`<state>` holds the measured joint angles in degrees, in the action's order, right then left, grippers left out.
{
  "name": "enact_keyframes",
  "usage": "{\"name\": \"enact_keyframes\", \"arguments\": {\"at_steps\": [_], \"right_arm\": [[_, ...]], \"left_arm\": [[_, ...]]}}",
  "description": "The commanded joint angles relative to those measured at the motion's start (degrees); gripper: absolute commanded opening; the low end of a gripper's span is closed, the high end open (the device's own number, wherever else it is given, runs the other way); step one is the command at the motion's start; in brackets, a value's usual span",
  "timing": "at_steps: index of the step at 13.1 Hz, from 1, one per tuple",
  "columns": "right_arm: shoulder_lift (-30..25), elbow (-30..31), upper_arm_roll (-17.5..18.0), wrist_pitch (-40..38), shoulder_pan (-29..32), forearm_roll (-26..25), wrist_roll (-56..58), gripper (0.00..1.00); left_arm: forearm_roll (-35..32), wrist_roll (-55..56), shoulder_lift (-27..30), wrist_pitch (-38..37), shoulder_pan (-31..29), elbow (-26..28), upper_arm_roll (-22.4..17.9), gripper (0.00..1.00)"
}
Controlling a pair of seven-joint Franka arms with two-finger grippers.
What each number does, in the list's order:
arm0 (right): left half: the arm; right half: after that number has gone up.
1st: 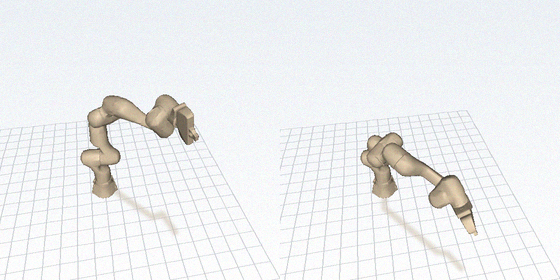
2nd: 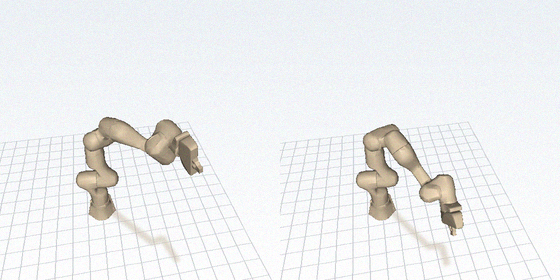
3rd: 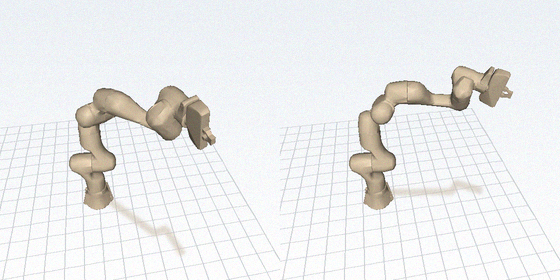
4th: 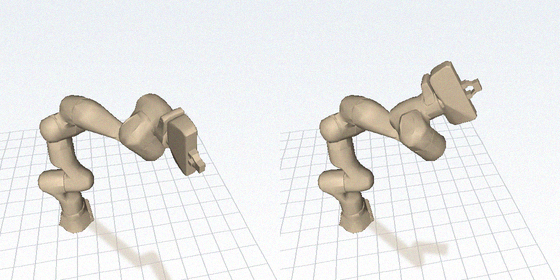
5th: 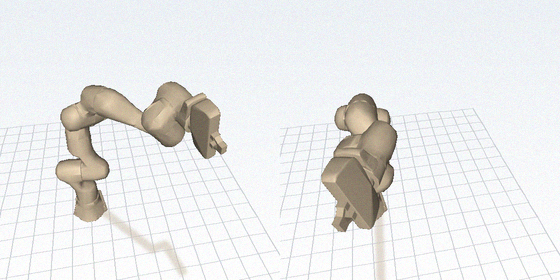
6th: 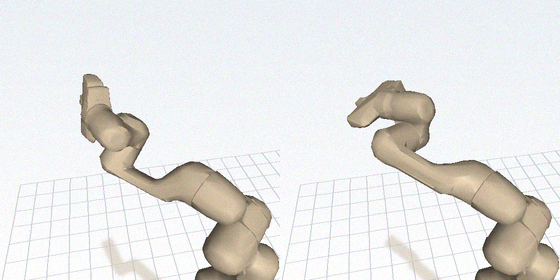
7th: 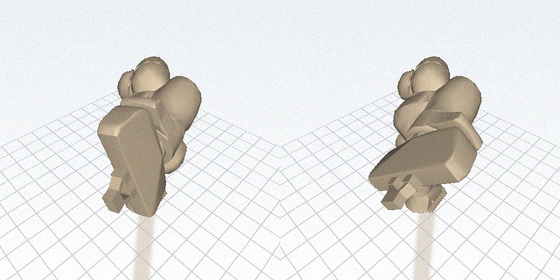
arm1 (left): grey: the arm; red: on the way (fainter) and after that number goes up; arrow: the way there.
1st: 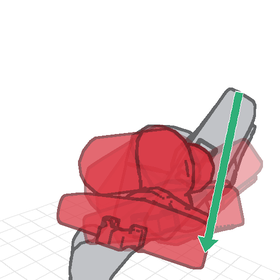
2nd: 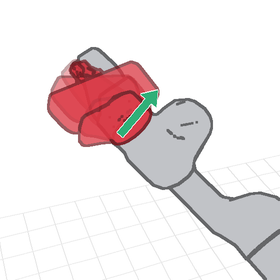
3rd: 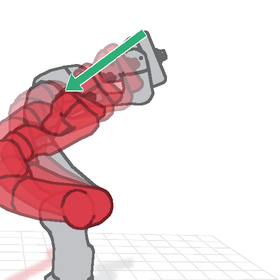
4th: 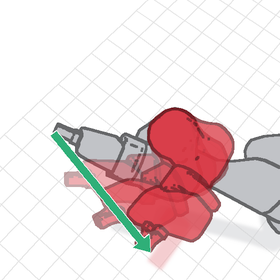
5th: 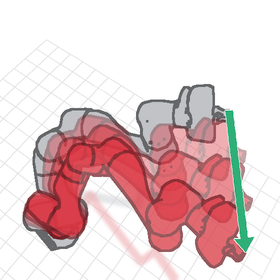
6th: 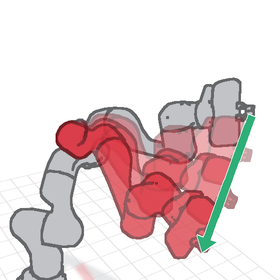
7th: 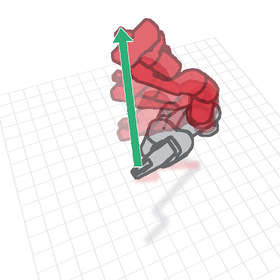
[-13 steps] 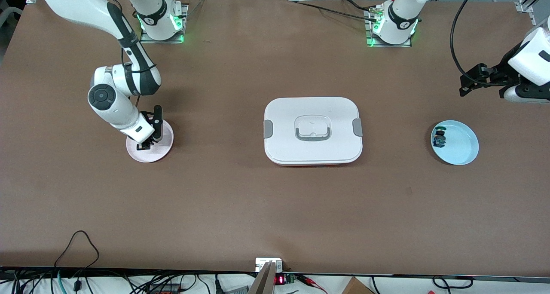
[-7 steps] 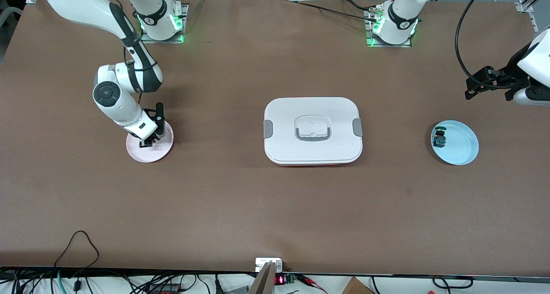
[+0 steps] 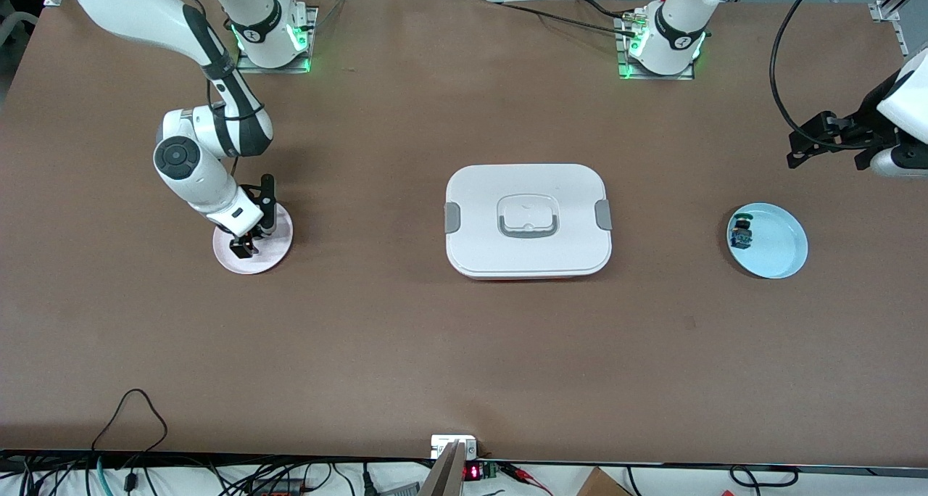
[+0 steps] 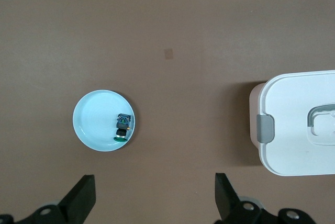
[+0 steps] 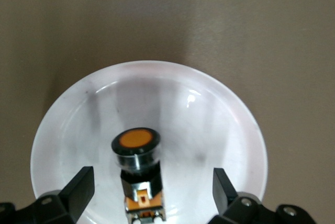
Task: Transfer orange switch to right arm and place
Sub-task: 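Lower the switch onto the white plate and open the right gripper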
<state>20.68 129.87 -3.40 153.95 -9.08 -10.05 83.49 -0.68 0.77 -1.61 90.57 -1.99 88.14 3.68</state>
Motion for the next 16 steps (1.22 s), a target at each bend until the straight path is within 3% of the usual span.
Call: {"name": "enact_keyframes", "arguments": {"at_steps": [1, 4, 10, 16], "right_arm": [[-4.2, -0.6, 0.8, -4.5, 0.9, -0.2, -0.1, 1.0], [-7.6, -3.3, 0.9, -11.0, 0.7, 0.8, -0.3, 1.0], [-9.1, -18.7, 0.7, -32.8, 0.2, 12.2, -2.4, 1.0], [-10.7, -26.7, 0.2, -42.3, 0.2, 13.6, -21.1, 1.0]], "left_arm": [[-1.4, 0.4, -1.0, -0.3, -0.2, -2.0, 0.3, 1.0], [-1.2, 0.5, -0.9, -0.4, -0.1, -2.1, 0.9, 1.0], [-0.7, 0.5, -0.9, -0.5, 0.4, -2.2, 1.1, 1.0], [-1.0, 0.4, -1.0, -0.4, 0.2, -2.2, 1.1, 1.0]]}}
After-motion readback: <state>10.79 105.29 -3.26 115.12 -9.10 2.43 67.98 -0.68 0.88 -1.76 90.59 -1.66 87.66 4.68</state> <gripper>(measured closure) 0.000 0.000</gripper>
